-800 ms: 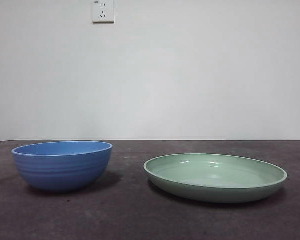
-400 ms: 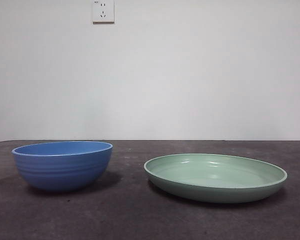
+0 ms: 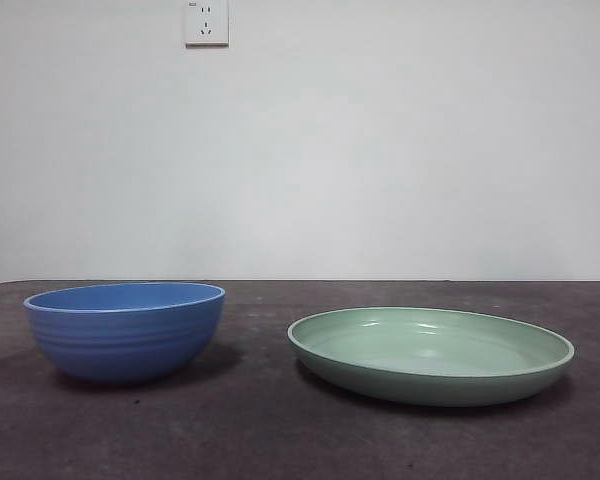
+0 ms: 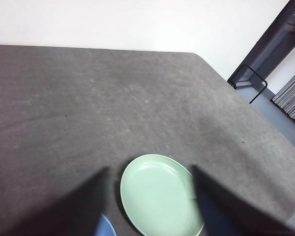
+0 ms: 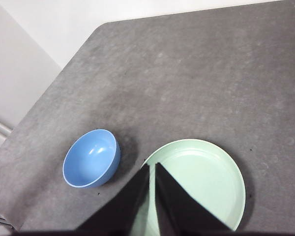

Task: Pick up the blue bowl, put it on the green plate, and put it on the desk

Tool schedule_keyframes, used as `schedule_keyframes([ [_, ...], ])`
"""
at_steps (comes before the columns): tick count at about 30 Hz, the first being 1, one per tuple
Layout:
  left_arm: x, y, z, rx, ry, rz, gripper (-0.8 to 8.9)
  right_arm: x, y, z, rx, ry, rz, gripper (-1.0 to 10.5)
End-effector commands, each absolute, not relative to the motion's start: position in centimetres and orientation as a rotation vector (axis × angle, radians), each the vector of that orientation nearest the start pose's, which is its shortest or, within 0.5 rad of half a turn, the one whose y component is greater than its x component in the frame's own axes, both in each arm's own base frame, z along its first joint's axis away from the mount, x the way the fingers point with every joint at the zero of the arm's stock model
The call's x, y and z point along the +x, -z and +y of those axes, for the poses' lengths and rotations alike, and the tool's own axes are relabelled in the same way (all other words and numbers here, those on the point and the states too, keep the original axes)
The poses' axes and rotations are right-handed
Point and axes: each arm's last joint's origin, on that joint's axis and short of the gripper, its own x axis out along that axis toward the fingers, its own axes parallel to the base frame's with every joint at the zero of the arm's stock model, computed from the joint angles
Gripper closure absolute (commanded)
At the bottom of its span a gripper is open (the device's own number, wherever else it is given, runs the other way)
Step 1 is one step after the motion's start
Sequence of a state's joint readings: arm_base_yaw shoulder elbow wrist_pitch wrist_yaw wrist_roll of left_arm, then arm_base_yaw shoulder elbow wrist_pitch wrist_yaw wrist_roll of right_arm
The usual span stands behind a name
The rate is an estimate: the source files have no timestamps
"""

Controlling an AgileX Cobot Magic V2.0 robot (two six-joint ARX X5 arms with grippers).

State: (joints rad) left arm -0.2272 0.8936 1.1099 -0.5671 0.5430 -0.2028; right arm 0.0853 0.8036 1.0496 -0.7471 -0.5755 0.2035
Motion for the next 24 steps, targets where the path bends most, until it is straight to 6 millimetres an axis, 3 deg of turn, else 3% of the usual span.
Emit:
schedule_keyframes([
  [1, 16.1, -39.5, -5.4, -0.212, 0.745, 0.394, 3.16, 13.9, -37.3, 2.8, 0.283, -0.609, 0.53, 7.2],
  [4, 16.1, -39.5, -5.4, -0.211, 0.745, 0.389, 2.24, 13.9, -37.3, 2.8, 0.282, -0.609, 0.53, 4.2],
  [6, 16.1, -39.5, -5.4, -0.211, 0.746, 0.386, 2.16, 13.9, -37.3, 2.8, 0.281, -0.609, 0.529, 3.4],
  [15, 16.2, -38.8, -5.3, -0.253, 0.723, 0.475, 2.2, 13.9, -37.3, 2.8, 0.276, -0.611, 0.527, 3.4],
  [24, 20.1, -33.8, -4.4, -0.335, 0.573, 0.885, 2.2, 13.8, -37.2, 2.8, 0.283, -0.617, 0.544, 3.4],
])
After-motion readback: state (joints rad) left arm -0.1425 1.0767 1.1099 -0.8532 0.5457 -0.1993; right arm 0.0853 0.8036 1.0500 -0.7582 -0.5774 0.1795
